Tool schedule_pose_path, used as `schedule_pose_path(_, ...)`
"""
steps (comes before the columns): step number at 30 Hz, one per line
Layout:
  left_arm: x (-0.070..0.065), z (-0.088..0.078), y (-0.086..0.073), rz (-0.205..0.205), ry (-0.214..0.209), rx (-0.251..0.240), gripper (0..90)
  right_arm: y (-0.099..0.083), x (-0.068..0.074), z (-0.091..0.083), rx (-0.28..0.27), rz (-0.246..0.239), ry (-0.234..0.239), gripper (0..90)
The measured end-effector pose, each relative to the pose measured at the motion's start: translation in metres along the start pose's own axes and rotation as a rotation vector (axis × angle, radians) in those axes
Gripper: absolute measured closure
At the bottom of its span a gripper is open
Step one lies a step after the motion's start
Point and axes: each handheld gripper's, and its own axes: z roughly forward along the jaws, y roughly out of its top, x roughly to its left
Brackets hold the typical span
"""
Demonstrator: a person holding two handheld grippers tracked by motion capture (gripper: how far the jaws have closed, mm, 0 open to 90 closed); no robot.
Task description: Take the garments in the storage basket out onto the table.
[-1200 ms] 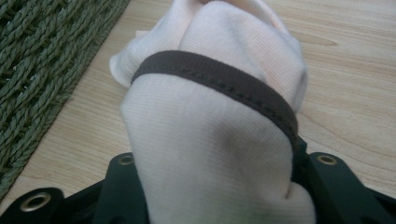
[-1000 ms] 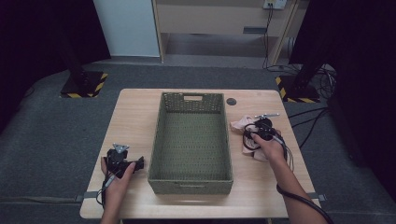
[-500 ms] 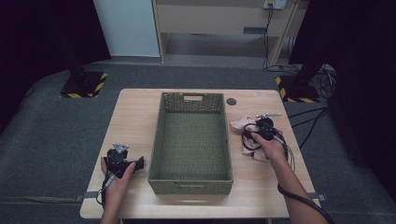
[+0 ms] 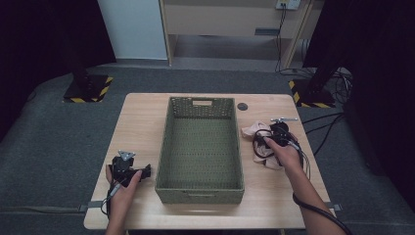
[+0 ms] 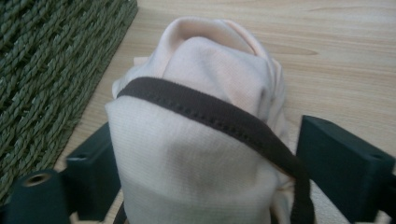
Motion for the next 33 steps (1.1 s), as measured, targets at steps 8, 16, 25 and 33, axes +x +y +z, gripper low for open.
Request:
schedule_pose_path(8, 0.0, 0.0, 0.0, 0.0, 0.0, 0.0, 0.0, 0.002, 0.0, -0.008, -0.03, 0.013, -0.001, 3.5)
schedule_pose_path(16, 0.0, 0.0, 0.0, 0.0, 0.0, 0.0, 0.0, 0.001, 0.0, -0.017, -0.043, 0.01, -0.002, 3.3)
schedule_pose_path(25, 0.0, 0.0, 0.0, 0.0, 0.0, 0.0, 0.0, 0.002, 0.001, -0.033, -0.077, 0.015, 0.022, 3.6)
schedule_pose_path(33, 0.0, 0.0, 0.0, 0.0, 0.0, 0.0, 0.0, 0.002, 0.004, -0.042, -0.093, 0.003, 0.038, 3.6)
